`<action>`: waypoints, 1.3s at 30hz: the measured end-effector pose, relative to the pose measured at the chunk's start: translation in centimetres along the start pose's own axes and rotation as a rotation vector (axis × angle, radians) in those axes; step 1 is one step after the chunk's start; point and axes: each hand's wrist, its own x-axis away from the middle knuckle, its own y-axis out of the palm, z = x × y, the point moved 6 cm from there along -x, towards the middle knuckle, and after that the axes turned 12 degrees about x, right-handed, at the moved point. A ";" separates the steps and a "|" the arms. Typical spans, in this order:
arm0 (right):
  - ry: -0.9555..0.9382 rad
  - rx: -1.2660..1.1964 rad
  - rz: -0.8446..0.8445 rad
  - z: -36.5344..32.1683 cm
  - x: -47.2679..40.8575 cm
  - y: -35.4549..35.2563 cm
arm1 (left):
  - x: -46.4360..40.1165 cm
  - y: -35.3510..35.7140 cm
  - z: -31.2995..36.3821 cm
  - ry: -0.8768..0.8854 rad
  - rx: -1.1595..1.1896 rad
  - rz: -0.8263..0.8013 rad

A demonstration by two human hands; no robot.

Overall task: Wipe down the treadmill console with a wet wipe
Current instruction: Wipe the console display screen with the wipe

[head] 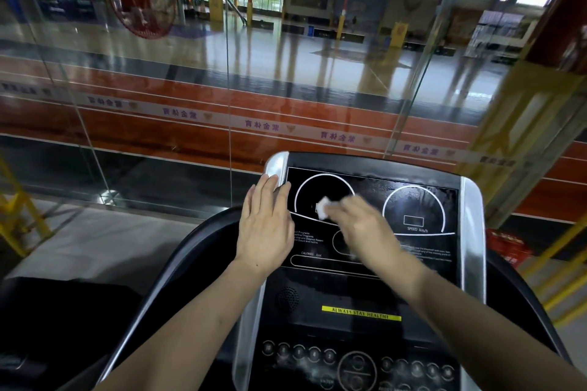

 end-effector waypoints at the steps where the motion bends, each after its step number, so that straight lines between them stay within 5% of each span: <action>1: 0.044 0.018 0.022 1.3 -1.5 -0.2 | 0.0 0.2 0.0 0.000 -0.009 -0.002; 5: 0.169 0.056 0.093 3.1 -3.1 -0.4 | 0.3 0.3 -0.1 0.022 -0.042 0.008; 12: 0.000 -0.032 -0.052 0.6 2.9 -0.3 | 0.2 0.4 0.2 0.012 -0.078 0.015; 18: 0.249 0.052 0.066 5.4 -1.7 -0.8 | -0.2 0.2 0.5 -0.034 -0.084 0.026; 25: 0.040 -0.006 -0.023 1.0 4.4 -1.3 | -0.4 0.5 1.2 -0.027 -0.116 0.004; 31: 0.257 0.076 0.054 6.7 -1.2 -1.7 | -1.0 1.0 3.4 0.051 -0.150 -0.037; 39: 0.121 0.000 -0.013 3.3 5.6 -1.7 | -1.2 1.9 5.1 0.075 -0.126 -0.057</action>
